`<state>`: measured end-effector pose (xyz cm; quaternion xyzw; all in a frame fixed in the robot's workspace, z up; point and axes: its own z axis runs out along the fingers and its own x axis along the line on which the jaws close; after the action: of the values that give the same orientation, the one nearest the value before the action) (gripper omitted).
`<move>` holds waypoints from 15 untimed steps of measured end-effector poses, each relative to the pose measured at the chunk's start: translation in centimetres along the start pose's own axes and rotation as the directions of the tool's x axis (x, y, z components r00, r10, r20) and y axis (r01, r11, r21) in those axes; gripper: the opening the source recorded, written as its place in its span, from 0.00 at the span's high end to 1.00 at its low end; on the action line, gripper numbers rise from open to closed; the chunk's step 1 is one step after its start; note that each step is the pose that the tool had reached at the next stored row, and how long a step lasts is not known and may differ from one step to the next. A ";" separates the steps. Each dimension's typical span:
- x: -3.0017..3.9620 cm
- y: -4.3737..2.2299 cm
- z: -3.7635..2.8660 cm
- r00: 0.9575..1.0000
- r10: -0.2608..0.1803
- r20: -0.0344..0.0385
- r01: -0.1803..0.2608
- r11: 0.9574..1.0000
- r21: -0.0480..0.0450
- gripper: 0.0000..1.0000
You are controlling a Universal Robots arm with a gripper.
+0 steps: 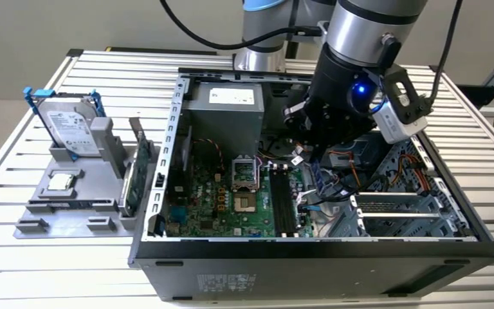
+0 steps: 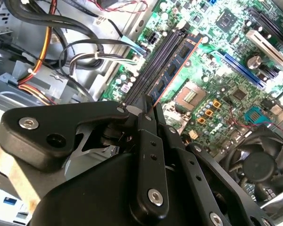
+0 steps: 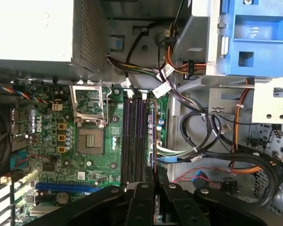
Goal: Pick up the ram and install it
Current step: 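Insert the ram into the slot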
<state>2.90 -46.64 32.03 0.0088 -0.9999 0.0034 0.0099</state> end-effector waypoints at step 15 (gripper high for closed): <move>0.93 0.03 1.01 1.000 0.011 -0.001 -0.011 1.000 0.000 1.00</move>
<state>1.95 -46.64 31.04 0.0034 -0.9999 0.0035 0.0102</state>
